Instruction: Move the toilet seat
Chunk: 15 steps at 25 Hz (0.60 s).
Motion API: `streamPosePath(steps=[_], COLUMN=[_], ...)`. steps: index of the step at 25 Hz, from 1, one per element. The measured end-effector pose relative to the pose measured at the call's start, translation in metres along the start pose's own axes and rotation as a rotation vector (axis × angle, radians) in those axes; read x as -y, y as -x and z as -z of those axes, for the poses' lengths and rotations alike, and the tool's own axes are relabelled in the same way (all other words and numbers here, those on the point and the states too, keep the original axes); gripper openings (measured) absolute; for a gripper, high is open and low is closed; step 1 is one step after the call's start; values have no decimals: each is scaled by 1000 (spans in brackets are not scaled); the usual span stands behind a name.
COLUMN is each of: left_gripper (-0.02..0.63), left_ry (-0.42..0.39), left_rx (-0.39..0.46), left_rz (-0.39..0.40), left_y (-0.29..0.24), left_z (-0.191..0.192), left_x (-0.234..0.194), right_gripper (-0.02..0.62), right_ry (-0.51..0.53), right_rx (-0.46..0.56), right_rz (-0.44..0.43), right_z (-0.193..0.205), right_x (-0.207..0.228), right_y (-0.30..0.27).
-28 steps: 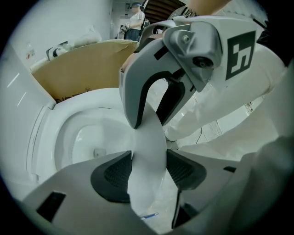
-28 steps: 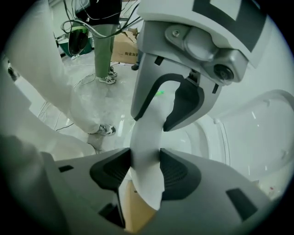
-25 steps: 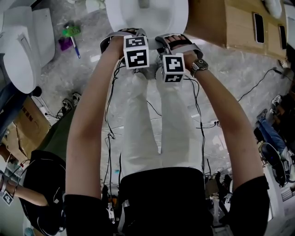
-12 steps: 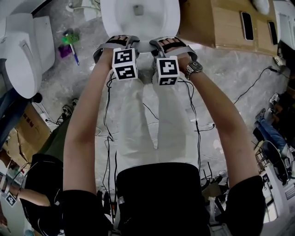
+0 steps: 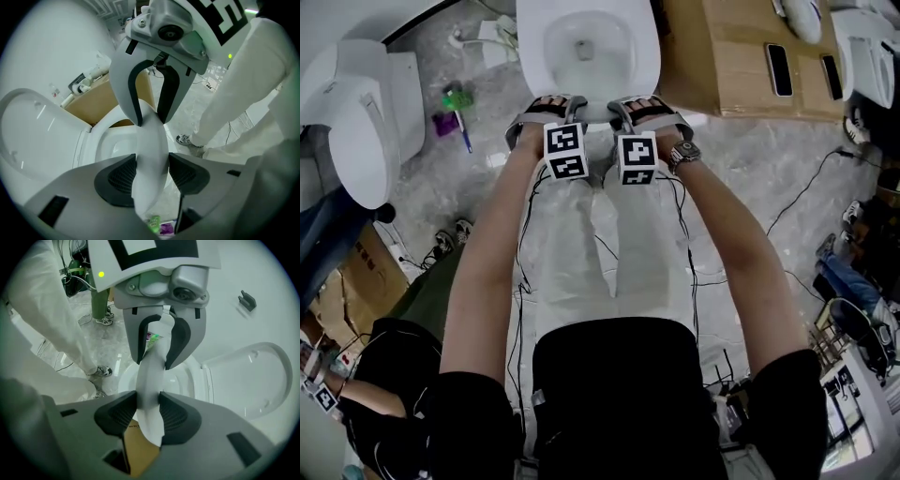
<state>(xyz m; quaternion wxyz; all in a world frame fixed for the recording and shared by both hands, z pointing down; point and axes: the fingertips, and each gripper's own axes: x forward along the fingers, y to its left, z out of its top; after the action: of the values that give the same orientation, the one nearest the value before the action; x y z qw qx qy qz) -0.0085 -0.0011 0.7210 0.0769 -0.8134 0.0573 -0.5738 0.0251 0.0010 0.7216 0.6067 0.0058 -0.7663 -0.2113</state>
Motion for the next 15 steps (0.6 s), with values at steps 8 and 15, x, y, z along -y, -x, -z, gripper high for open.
streamPosePath(steps=[8,15], left_gripper=[212,185], left_ry=[-22,-3], left_rx=[-88,-146], left_rz=[-5,-72], left_y=[16,36], left_z=[-5,-12], left_x=[-12,-27], right_gripper=[155,147], right_ry=[-2,-5], right_rx=[-7,6], right_rz=[-13,-26], right_z=[0,1], right_x=[13,31], right_y=[14,33])
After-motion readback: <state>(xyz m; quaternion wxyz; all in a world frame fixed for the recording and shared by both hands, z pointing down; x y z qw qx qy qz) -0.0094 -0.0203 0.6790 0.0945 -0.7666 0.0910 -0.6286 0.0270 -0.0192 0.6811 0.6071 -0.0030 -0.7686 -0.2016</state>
